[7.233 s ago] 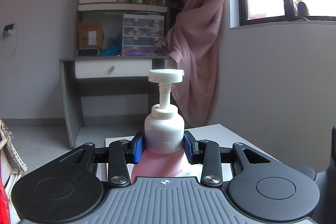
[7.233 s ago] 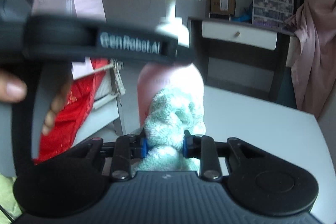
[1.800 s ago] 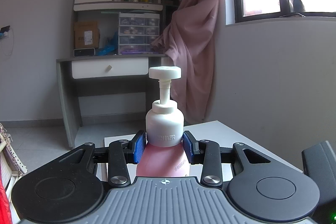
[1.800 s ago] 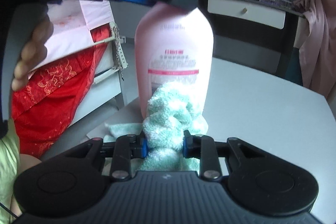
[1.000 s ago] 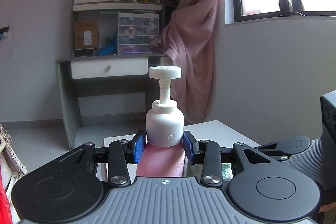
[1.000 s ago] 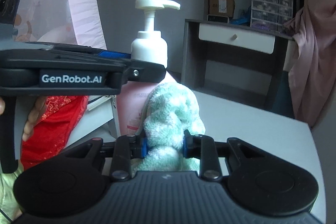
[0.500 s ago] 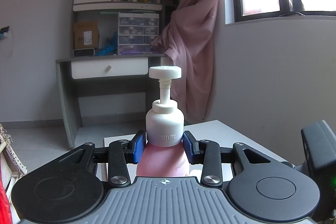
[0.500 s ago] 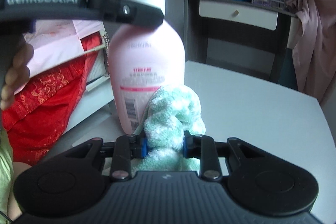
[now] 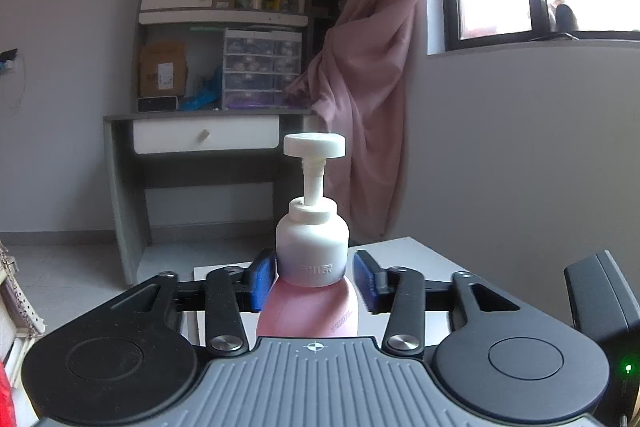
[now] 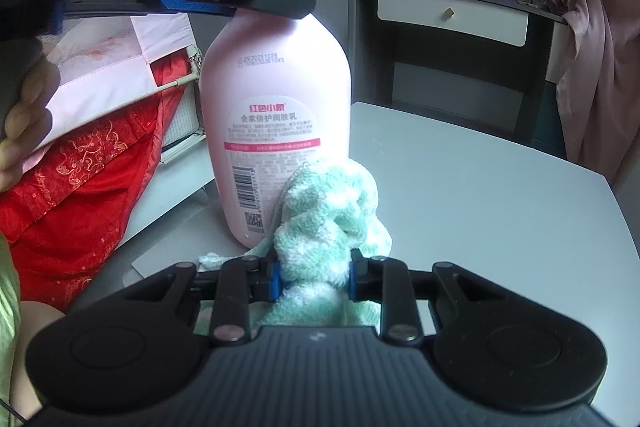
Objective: Clean container
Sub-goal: 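Release the towel onto the table with the right gripper while the left gripper releases the white bottle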
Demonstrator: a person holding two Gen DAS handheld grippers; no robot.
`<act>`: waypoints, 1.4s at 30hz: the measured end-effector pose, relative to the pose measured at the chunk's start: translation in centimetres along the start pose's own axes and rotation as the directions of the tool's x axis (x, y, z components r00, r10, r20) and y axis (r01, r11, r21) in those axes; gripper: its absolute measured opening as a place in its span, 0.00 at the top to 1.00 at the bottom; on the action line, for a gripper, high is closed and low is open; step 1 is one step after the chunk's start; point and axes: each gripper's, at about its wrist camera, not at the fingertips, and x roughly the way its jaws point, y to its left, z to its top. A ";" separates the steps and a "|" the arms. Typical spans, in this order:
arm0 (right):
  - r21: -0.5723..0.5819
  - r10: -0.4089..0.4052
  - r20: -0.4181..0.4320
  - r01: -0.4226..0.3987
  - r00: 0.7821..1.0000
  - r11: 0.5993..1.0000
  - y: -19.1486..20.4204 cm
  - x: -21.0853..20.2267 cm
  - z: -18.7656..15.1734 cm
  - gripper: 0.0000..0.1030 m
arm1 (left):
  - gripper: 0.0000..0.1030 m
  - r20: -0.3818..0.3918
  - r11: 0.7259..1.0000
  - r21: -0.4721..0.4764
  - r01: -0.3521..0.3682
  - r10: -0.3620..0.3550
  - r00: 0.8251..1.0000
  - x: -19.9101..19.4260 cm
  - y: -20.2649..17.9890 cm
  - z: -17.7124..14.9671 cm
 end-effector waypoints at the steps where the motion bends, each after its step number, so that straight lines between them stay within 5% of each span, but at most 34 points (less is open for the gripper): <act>1: 0.000 0.000 0.000 0.000 1.000 1.000 0.0 0.0 0.0 0.73 | 0.34 0.007 1.000 0.004 0.006 -0.006 1.000 -0.1 -0.1 0.0; 7: -0.001 -0.003 -0.001 0.003 1.000 1.000 0.1 0.0 0.0 0.73 | 0.12 0.051 1.000 0.011 0.007 -0.008 0.999 -0.7 -0.3 -0.2; 23: 0.018 -0.079 0.053 0.078 0.995 0.997 -2.4 -3.9 0.1 0.73 | 0.11 0.097 0.998 -0.058 -0.032 0.038 0.995 -2.5 -0.4 0.2; 36: 0.178 -0.363 0.035 0.352 0.931 0.919 -10.0 -2.9 0.0 0.73 | 0.11 0.092 0.996 -0.067 -0.050 0.056 0.994 -2.5 -1.0 0.5; 42: 0.248 -0.392 -0.007 0.381 0.920 0.891 -11.1 0.3 -1.0 0.73 | 0.11 0.073 0.996 -0.066 -0.058 0.063 0.995 -2.0 -0.7 0.4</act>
